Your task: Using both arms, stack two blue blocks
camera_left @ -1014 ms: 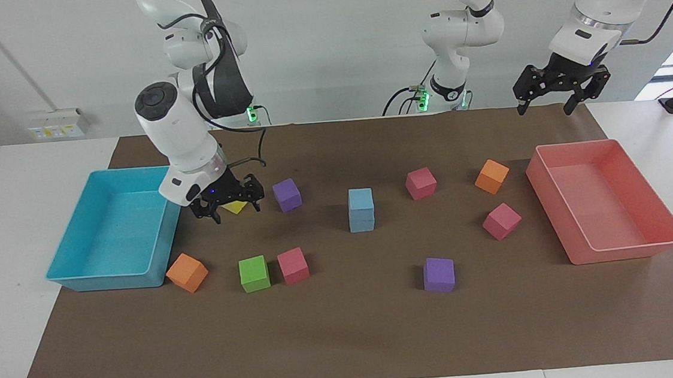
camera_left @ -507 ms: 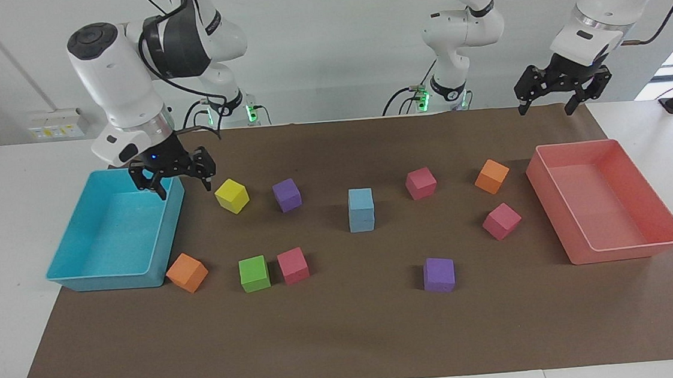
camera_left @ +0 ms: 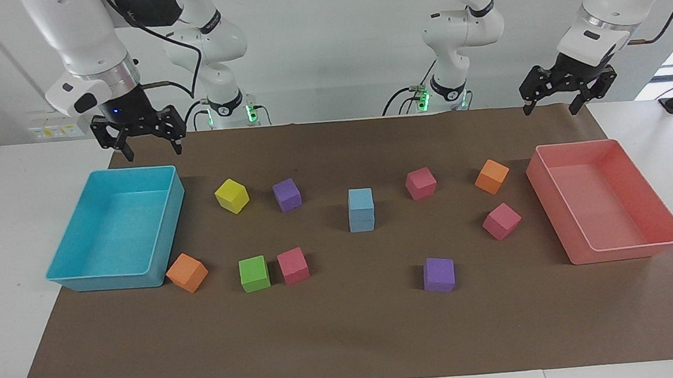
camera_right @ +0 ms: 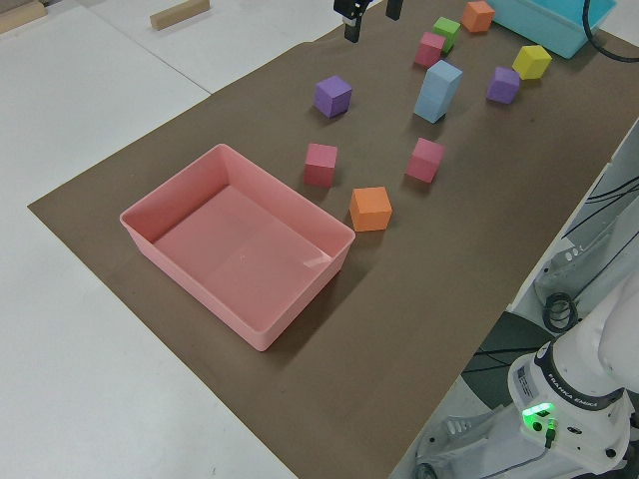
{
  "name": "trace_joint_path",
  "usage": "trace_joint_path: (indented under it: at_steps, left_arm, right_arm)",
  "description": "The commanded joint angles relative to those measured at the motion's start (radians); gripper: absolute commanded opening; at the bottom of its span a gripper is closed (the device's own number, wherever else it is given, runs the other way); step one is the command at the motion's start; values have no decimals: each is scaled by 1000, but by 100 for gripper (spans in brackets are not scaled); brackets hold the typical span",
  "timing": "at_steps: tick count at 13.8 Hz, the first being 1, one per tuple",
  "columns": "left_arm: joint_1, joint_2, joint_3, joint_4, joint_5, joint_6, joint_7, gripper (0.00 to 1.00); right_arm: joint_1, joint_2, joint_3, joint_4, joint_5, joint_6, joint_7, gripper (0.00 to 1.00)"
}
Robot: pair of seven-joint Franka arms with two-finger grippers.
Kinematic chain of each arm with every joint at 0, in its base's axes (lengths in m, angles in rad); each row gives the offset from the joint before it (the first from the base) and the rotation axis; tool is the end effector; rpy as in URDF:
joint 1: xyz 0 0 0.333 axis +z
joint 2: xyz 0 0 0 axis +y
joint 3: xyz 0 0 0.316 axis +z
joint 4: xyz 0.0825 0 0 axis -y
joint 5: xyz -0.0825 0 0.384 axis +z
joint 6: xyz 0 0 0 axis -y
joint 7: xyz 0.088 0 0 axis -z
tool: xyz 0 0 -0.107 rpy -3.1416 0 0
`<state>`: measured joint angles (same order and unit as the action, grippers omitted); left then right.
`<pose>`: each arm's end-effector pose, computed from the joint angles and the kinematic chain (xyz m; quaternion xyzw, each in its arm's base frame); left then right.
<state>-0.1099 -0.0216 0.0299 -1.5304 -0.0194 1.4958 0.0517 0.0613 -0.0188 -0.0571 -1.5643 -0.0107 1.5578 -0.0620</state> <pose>0.5385 -0.0452 0.6487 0.9977 -0.0665 -0.0066 0.0099 0.5477 0.0008 0.6368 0.9994 0.0330 0.0060 0.0050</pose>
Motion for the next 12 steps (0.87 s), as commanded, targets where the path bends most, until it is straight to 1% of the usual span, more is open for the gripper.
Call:
trace_joint_path:
  at_steps: [1,3,4,5,6,8,12]
  left_arm:
    - [15,-21,-11,-25,7,-5,11,100]
    - [15,-21,-11,-25,7,-5,11,100]
    - [15,-21,-11,-25,7,-5,11,100]
    - [15,-21,-11,-25,7,-3,13,100]
    - [12,-21,-11,-25,6,-2,11,100]
    - [12,-21,-11,-25,6,-3,10,100]
    - [13,-21,-11,-25,6,-3,11,100]
  right_arm:
    - [-9,2,0,59,-23,-89,11,100]
    - [-9,-7,-6,69,-23,-136,13,100]
    - [-9,-50,-4,31,-23,-116,19,100]
    - [-9,-82,-4,-37,-25,-84,17,100]
    - [-8,-99,-6,-58,-26,-59,14,100]
    - [-15,-95,-12,-54,-26,-56,14,100]
    - [-15,-95,-13,-51,-32,-87,17,100]
